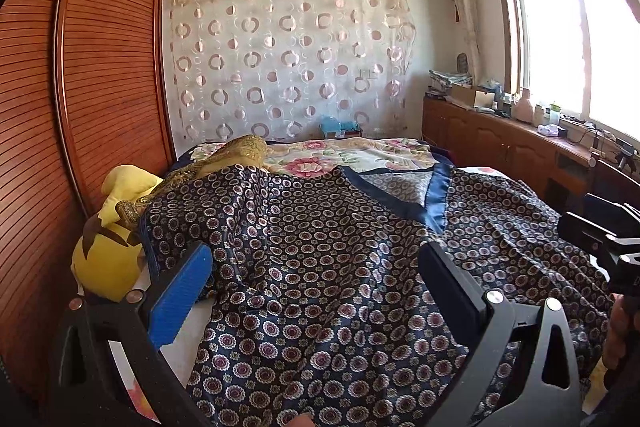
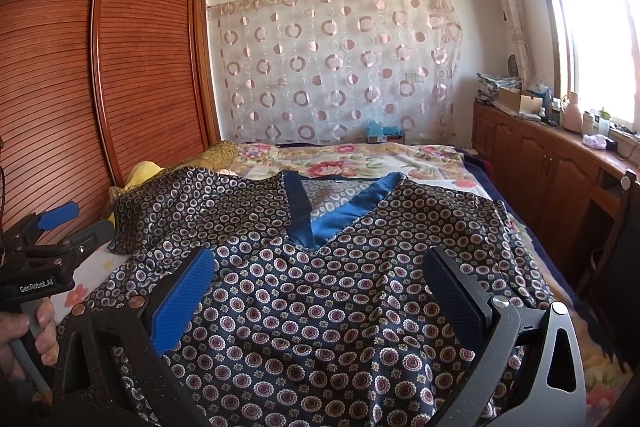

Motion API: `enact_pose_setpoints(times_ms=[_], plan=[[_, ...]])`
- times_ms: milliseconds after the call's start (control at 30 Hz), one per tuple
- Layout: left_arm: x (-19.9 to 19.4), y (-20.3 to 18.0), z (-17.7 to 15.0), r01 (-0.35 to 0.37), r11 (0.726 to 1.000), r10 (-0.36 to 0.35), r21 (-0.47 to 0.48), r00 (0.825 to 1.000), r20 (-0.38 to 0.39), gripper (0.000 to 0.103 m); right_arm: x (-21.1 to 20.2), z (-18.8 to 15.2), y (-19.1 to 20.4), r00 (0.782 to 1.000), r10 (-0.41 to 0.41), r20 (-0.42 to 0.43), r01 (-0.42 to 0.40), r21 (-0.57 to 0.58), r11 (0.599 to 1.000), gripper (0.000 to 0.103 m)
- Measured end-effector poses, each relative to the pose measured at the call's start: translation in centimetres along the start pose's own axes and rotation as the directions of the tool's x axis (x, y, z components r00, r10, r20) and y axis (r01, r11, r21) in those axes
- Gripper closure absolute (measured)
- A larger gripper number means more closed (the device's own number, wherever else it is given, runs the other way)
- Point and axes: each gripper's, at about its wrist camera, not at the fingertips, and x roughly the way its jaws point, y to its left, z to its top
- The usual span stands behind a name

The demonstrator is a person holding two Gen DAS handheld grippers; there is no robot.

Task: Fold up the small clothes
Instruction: 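Grasp the robe's side edge with the left gripper and lift it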

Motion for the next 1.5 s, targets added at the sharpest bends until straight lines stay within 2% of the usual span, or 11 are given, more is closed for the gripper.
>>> enact_pose_setpoints(times_ms=[133, 267, 567, 733, 900, 1067, 1200, 1433, 1500], plan=[[2.1, 1.7, -0.4, 0.018, 1.0, -0.019, -0.019, 0.998, -0.067, 0.0, 1.3, 0.0, 0.1, 1.0, 0.011, -0.023, -0.011, -0.01, 1.0, 0.0], [3.9, 3.6, -1.2, 0.041, 0.998, -0.046, -0.038, 0.987, -0.154, 0.0, 2.9, 0.3, 0.5, 0.998, 0.036, -0.049, -0.037, -0.025, 0.999, 0.0], [5.9, 8.3, -1.8, 0.027, 0.999, -0.033, -0.029, 0.973, -0.227, 0.0, 6.0, 1.6, 0.7, 0.99, 0.092, -0.106, -0.099, -0.066, 0.993, 0.0], [7.0, 11.4, -1.8, 0.044, 0.998, -0.057, -0.054, 0.963, -0.265, 0.009, 7.7, 2.4, 1.1, 0.981, 0.127, -0.145, -0.14, -0.084, 0.987, 0.0], [8.4, 14.3, -1.8, 0.015, 0.998, -0.033, -0.063, 0.951, -0.307, 0.016, 9.7, 2.4, 2.4, 0.965, 0.155, -0.213, -0.185, -0.129, 0.974, 0.0], [10.2, 17.2, -2.0, -0.002, 0.996, -0.03, -0.091, 0.935, -0.354, 0.021, 11.2, 2.5, 3.4, 0.949, 0.178, -0.258, -0.223, -0.156, 0.962, 0.0], [11.7, 18.7, -2.3, 0.033, 0.989, -0.088, -0.145, 0.917, -0.389, 0.031, 12.2, 2.5, 3.9, 0.943, 0.186, -0.277, -0.24, -0.176, 0.955, 0.0], [14.8, 19.1, -2.4, 0.086, 0.982, -0.152, -0.166, 0.884, -0.442, 0.031, 12.9, 2.1, 3.7, 0.928, 0.196, -0.317, -0.264, -0.184, 0.947, 0.0], [14.9, 19.1, -2.3, 0.102, 0.982, -0.163, -0.161, 0.884, -0.439, 0.031, 12.9, 2.1, 3.7, 0.926, 0.199, -0.32, -0.266, -0.181, 0.947, 0.0]])
